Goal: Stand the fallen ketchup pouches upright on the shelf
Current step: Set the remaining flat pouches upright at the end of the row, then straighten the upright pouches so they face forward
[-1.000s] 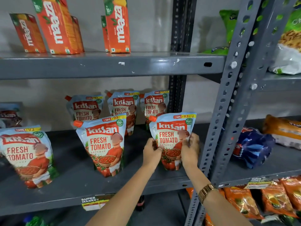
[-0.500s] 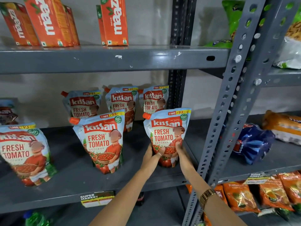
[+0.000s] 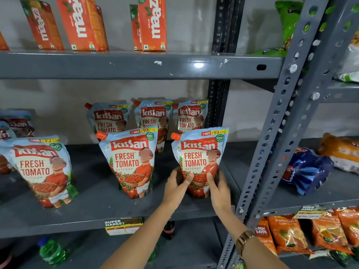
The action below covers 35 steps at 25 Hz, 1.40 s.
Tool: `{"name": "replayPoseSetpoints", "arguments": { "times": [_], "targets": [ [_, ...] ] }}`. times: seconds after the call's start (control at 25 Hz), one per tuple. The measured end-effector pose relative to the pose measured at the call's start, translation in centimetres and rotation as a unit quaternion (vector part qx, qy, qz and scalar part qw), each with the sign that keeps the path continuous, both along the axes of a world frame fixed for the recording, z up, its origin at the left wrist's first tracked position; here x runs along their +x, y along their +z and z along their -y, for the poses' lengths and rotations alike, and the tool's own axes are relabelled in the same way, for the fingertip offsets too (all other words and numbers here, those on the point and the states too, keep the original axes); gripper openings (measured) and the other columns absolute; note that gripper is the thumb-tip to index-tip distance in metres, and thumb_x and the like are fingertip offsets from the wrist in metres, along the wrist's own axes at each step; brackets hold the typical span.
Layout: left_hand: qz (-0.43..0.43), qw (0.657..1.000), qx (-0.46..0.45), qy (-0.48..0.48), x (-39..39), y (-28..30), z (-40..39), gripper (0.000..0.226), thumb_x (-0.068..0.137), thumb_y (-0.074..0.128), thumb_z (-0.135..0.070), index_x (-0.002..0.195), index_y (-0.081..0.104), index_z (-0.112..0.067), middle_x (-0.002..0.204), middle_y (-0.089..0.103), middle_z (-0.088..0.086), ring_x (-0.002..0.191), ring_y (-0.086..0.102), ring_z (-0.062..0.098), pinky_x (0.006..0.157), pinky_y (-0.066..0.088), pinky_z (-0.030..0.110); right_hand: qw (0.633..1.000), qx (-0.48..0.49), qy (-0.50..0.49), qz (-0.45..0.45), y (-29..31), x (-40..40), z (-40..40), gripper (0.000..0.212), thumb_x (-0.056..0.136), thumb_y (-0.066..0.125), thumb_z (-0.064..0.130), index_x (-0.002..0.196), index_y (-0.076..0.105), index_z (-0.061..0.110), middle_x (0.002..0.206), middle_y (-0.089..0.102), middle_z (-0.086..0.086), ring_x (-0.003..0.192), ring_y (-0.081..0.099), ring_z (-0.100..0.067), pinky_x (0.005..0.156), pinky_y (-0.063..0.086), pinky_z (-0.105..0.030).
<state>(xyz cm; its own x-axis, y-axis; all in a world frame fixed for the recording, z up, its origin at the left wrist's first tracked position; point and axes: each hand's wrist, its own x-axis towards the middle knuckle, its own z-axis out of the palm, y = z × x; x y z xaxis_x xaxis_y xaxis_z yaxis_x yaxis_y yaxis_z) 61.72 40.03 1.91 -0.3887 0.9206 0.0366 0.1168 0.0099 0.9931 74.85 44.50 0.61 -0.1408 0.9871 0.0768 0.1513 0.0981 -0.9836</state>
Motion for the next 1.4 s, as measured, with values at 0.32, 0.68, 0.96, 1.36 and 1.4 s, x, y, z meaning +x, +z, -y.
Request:
{"name": "replayPoseSetpoints", "arguments": {
  "times": [0.32,0.68,0.96,1.36,1.4],
  "targets": [
    [-0.232,0.918,0.125,0.297,-5.2,1.2,4.0,0.014,0.086,0.059,-0.024,0.077,0.059,-0.014,0.062,0.058,-0.007,0.057,0.055,0.012,0.052,0.042,0.024,0.917,0.341,-0.161,0.127,1.1,-3.7,2.6,0.031,0.086,0.051,0.025,0.104,0.056,0.001,0.108,0.059,-0.020,0.103,0.047,-0.022,0.084,0.045,-0.032],
    [-0.184,0.887,0.012,0.422,-11.1,0.6,6.6,0.065,0.062,0.079,-0.043,0.106,0.046,-0.008,0.106,0.053,0.009,0.096,0.055,0.025,0.066,0.044,0.028,0.932,0.324,0.068,0.145,1.3,-10.7,4.6,0.029,0.089,0.053,0.015,0.116,0.050,0.006,0.119,0.055,-0.013,0.112,0.051,-0.025,0.099,0.040,-0.029],
    [0.000,0.973,-0.087,0.215,-13.0,0.7,6.6,0.052,0.074,0.069,-0.045,0.117,0.056,-0.019,0.120,0.064,0.006,0.096,0.056,0.014,0.086,0.042,0.027,0.953,0.093,0.241,0.157,0.7,-13.7,4.9,0.062,0.089,0.054,0.036,0.140,0.024,0.017,0.135,0.051,-0.009,0.124,0.049,-0.025,0.101,0.044,-0.039],
    [-0.003,0.977,-0.057,0.205,-10.2,0.2,6.5,0.045,0.076,0.067,-0.044,0.110,0.059,-0.017,0.107,0.066,0.001,0.094,0.060,0.014,0.085,0.047,0.028,0.952,0.117,0.205,0.194,-0.4,-10.9,4.5,0.038,0.090,0.052,0.039,0.114,0.046,0.010,0.115,0.060,-0.014,0.109,0.053,-0.027,0.077,0.041,-0.030],
    [-0.001,0.976,-0.053,0.212,-9.9,0.3,6.6,0.044,0.076,0.066,-0.045,0.110,0.059,-0.017,0.105,0.066,0.000,0.093,0.060,0.013,0.082,0.046,0.026,0.951,0.120,0.205,0.199,-0.5,-10.6,4.4,0.040,0.090,0.052,0.039,0.117,0.046,0.011,0.116,0.060,-0.014,0.109,0.053,-0.026,0.078,0.041,-0.030]
  ]
}}
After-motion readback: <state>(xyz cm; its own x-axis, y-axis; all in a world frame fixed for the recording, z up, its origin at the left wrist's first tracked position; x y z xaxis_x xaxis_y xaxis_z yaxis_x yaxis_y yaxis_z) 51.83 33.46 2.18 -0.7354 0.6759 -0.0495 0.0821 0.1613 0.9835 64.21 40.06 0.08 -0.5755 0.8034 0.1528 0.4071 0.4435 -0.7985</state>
